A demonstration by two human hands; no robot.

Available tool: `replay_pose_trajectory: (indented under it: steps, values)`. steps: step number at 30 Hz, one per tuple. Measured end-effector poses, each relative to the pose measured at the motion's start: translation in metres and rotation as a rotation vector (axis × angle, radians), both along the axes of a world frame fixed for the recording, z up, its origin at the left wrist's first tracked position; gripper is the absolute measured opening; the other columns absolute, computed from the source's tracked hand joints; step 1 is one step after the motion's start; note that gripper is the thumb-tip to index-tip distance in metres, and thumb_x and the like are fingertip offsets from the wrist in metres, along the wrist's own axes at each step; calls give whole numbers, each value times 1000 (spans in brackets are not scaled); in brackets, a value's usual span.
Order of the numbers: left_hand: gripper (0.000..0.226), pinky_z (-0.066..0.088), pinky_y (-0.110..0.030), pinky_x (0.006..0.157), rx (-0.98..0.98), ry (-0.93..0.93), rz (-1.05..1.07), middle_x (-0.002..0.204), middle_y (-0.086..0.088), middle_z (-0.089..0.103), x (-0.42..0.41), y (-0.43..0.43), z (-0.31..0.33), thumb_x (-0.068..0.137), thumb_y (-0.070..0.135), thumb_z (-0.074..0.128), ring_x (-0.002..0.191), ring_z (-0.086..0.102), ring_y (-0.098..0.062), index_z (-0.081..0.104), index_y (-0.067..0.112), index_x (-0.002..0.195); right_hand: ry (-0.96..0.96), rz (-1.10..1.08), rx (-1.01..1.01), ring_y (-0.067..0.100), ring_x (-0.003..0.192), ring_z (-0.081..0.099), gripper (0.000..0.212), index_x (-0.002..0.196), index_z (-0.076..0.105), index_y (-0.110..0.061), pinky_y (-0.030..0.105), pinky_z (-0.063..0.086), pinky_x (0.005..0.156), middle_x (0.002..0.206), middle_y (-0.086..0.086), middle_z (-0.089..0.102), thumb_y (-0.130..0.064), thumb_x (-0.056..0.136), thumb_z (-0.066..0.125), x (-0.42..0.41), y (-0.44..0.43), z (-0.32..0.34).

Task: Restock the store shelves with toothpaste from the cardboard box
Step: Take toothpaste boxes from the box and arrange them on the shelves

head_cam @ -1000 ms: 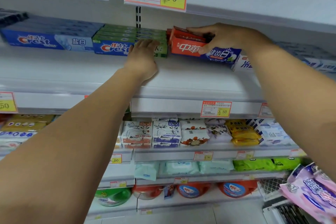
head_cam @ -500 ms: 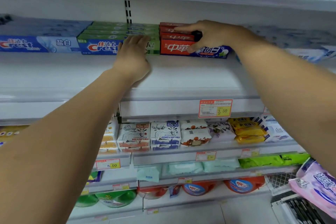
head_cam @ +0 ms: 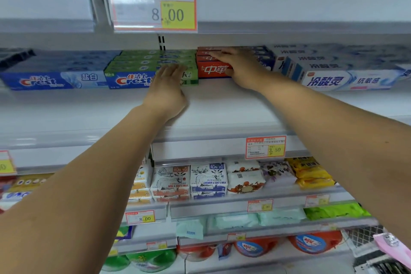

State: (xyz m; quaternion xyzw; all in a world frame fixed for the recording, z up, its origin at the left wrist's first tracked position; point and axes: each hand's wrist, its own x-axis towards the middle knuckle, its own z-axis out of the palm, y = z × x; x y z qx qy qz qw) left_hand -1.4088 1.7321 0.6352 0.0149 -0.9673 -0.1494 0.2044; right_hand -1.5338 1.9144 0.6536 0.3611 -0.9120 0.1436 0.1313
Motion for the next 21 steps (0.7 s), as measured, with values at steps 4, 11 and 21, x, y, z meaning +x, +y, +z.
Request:
replay_pose_trajectory:
  steps: [4,11,21]
  values:
    - [65,14,-40,118,-18,-50,5,155,-8,24,0,1,2,88,1,46,144,16,-27,27,13,149,4,-46,55,28,142,22,58,150,25,-22,40,14,118,156,8,23,-7,97,44,4,0,2]
    - [61,12,-36,116,34,-169,7,157,-7,20,8,46,25,94,5,43,143,18,-27,22,15,150,-96,-86,-147,20,145,13,47,148,30,-14,25,9,116,158,3,18,-16,102,39,62,31,17]
    - [50,32,-17,75,394,-168,-239,142,-12,45,-28,189,41,94,13,52,126,44,-26,37,6,141,88,-465,-487,32,114,51,40,127,54,-2,27,37,88,129,20,49,2,87,52,74,185,18]
